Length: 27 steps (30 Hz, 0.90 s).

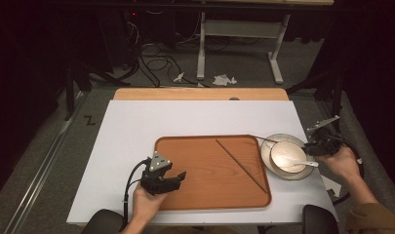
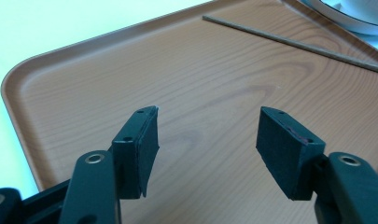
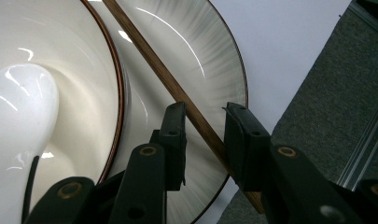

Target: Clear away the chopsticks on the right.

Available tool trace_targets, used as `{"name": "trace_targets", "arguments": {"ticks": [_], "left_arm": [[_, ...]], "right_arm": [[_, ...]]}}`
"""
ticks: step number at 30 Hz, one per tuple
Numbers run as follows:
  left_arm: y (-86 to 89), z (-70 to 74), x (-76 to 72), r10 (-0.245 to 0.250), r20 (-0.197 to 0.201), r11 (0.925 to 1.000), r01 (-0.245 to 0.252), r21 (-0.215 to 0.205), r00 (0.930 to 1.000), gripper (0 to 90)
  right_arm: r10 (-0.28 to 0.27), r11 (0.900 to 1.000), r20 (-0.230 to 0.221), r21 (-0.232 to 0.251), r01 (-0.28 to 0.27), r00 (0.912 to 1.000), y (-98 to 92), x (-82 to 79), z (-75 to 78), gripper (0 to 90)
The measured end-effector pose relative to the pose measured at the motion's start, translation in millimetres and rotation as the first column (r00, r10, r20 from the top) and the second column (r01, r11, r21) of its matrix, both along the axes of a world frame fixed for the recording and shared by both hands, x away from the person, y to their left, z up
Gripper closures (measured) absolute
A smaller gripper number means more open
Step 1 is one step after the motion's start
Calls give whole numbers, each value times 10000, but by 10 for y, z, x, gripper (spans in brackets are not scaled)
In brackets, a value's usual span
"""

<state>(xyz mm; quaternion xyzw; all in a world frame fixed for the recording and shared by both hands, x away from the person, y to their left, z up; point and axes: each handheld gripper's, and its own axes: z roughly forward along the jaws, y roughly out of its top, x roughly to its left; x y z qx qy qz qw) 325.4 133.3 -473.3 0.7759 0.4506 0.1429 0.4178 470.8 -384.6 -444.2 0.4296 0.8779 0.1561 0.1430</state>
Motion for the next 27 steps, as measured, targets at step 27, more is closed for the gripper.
{"name": "trace_targets", "arguments": {"ticks": [27], "left_arm": [[7,1,3,18,-16,10000,-18,-7,10000,389]], "right_arm": [[355,9982,-456,-468,-376,9983,31,62,-77,742]]}}
